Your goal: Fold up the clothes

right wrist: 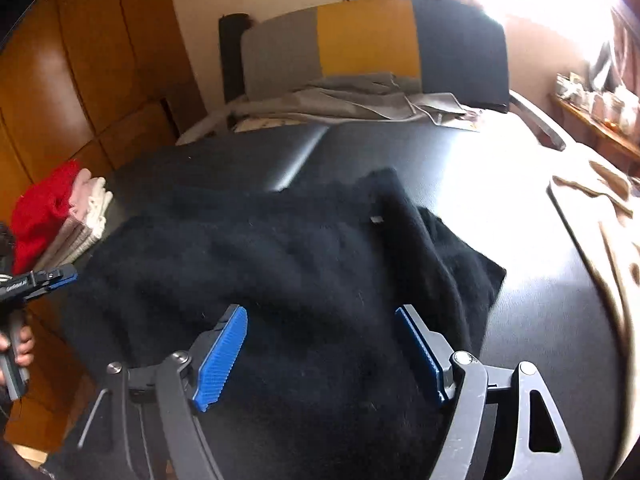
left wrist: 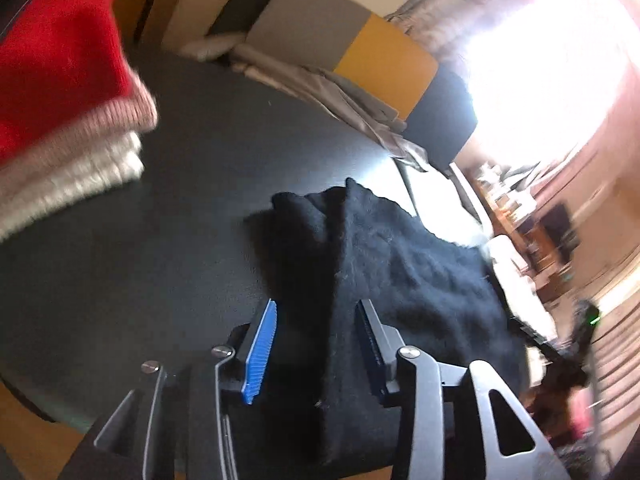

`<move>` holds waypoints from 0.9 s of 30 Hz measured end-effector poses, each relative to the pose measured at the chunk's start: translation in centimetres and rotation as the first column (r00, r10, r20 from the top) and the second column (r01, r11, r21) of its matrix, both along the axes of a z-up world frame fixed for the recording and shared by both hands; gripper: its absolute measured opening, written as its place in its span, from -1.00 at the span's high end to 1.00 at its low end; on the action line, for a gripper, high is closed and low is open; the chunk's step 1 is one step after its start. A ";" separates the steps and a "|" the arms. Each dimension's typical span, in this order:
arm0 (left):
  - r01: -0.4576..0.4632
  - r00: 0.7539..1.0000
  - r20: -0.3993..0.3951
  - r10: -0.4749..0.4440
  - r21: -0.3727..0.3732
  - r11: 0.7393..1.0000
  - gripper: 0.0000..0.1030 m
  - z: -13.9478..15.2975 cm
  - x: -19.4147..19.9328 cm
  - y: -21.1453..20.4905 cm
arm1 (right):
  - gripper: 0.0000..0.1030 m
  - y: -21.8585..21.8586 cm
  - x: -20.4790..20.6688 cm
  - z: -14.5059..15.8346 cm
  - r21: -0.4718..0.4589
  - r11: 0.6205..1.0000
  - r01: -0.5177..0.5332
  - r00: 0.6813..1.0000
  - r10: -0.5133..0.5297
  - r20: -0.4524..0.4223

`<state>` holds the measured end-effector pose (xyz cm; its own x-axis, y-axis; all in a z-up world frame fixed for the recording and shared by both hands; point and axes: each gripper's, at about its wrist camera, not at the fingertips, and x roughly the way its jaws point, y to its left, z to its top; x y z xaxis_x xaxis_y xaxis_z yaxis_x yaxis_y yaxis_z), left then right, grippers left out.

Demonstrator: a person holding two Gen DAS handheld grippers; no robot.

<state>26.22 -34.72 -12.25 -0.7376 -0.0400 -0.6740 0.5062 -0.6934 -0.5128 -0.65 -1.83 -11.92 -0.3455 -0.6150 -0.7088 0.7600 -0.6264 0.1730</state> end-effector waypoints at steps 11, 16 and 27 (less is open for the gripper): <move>0.087 0.993 0.066 -0.097 0.140 0.986 -0.01 -3.1 -6.0 -2.1 | -0.52 0.4 -3.8 -3.4 -0.056 0.998 -0.040 0.991 0.047 0.128; 0.079 0.993 0.069 -0.093 0.177 0.981 0.43 -3.7 -7.3 -2.6 | -0.53 1.1 -3.6 -4.4 -0.123 0.991 -0.045 0.994 0.057 0.093; 0.030 0.996 0.075 -0.041 0.148 0.989 0.69 -1.7 -7.7 -5.0 | -0.51 -0.3 -4.0 -1.1 -0.024 0.984 -0.179 0.974 0.181 0.139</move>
<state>18.57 -39.70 -13.94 -0.6821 0.0886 -0.7258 0.5248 -0.6319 -0.5703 -4.67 -2.13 -12.99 -0.1260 -0.6665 -0.7348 0.8277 -0.4789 0.2925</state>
